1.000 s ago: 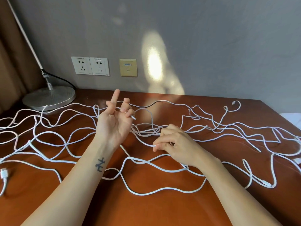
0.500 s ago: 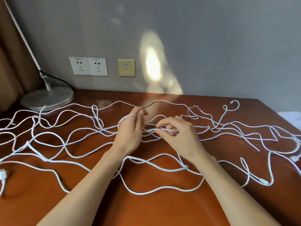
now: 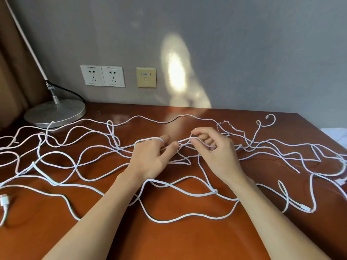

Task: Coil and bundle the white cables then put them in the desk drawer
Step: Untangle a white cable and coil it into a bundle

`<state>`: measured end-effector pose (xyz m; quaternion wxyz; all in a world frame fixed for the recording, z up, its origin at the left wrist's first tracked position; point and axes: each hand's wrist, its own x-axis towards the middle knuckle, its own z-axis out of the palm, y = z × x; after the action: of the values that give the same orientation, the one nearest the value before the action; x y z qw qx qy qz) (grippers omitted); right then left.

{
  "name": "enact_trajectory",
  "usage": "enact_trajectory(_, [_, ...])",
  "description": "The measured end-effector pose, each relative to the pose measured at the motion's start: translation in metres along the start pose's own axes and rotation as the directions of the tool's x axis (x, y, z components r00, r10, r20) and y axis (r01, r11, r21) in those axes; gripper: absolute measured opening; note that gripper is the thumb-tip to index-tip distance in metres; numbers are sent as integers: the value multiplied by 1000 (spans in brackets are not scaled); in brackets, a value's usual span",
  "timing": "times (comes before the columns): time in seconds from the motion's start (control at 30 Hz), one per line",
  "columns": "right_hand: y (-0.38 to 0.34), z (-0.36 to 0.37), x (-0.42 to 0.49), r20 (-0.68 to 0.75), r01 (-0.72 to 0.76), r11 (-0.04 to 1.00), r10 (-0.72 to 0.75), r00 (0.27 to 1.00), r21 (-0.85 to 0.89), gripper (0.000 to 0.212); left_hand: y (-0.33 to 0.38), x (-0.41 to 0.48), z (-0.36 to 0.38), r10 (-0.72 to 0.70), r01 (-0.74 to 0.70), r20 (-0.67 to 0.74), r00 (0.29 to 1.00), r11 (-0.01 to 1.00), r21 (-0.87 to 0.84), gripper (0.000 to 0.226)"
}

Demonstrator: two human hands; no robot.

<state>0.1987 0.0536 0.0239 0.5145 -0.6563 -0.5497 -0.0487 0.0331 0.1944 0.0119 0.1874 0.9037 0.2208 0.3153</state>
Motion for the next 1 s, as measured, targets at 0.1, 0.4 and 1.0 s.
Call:
enact_trajectory(0.1, [3, 0, 0, -64, 7, 996, -13, 998, -86, 29, 1, 1, 4, -30, 20, 88, 996, 994, 111, 63])
enact_trajectory(0.4, [7, 0, 1, 26, 110, 989, -108, 994, -101, 14, -3, 4, 5, -231, 247, 89, 969, 931, -270, 79])
enact_trajectory(1.0, [17, -7, 4, 155, 59, 989, -37, 987, -138, 17, 7, 12, -18, -124, 312, 328, 937, -130, -941, 56])
